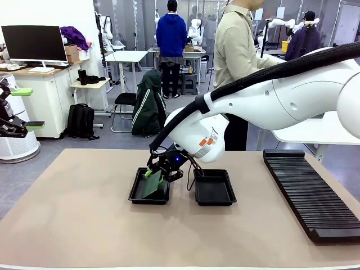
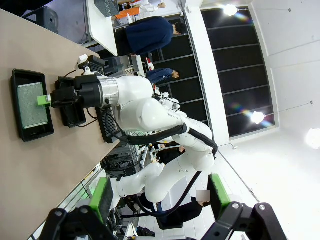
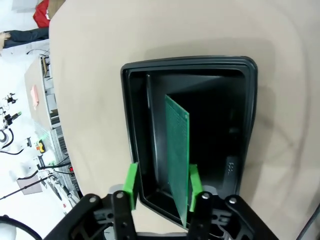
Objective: Inspect and transfer BCBs to ESD trays.
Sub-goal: Pick up the Blank PCB from the PCB Rack and place it in the left ESD tray.
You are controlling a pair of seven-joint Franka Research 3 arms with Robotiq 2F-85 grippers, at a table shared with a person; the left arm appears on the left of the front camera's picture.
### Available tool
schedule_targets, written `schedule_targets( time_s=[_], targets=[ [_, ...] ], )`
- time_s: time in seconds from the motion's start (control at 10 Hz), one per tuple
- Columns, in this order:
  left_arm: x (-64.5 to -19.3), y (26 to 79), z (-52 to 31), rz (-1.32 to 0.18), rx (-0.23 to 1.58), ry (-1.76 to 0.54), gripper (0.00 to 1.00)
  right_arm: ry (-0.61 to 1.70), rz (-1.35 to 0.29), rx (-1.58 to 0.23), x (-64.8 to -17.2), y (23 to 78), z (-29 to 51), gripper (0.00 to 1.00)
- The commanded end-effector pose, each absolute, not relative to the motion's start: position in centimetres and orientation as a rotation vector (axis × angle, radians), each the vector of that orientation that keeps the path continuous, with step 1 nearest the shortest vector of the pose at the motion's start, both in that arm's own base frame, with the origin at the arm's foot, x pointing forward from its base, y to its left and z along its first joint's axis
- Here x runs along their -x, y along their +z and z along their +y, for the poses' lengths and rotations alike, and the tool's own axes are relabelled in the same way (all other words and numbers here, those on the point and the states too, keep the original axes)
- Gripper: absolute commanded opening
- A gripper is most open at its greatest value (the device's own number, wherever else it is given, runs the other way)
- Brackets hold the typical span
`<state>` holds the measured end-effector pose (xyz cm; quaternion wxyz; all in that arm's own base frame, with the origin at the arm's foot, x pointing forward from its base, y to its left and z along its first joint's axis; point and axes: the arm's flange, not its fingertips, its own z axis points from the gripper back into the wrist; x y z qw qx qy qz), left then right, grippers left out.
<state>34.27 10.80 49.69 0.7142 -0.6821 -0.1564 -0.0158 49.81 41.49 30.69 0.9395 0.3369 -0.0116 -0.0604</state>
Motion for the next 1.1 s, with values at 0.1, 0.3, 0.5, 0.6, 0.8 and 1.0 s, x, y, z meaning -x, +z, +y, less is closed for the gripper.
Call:
schedule_targets(
  time_s=[0.1, 0.3, 0.5, 0.6, 0.8, 1.0],
  targets=[
    [-34.2, 49.8, 10.8, -0.354, 1.506, -0.033, 1.00, -0.154, 0.002, -0.552, -50.4, 32.7, 43.0, 0.67],
    [-34.2, 49.8, 10.8, -0.354, 1.506, -0.033, 1.00, -0.154, 0.003, -0.478, -50.9, 33.7, 43.9, 0.79],
    [-34.2, 49.8, 10.8, -0.354, 1.506, -0.033, 1.00, -0.152, 0.016, -0.421, -51.2, 34.9, 45.0, 0.91],
    [-34.2, 49.8, 10.8, -0.354, 1.506, -0.033, 1.00, -0.154, 0.016, -0.392, -51.1, 35.9, 45.4, 0.97],
    [-34.2, 49.8, 10.8, -0.354, 1.506, -0.033, 1.00, -0.170, 0.025, -0.340, -50.7, 37.5, 45.8, 1.00],
    [-34.2, 49.8, 10.8, -0.354, 1.506, -0.033, 1.00, -0.180, 0.022, -0.304, -50.7, 38.6, 45.9, 1.00]
  ],
)
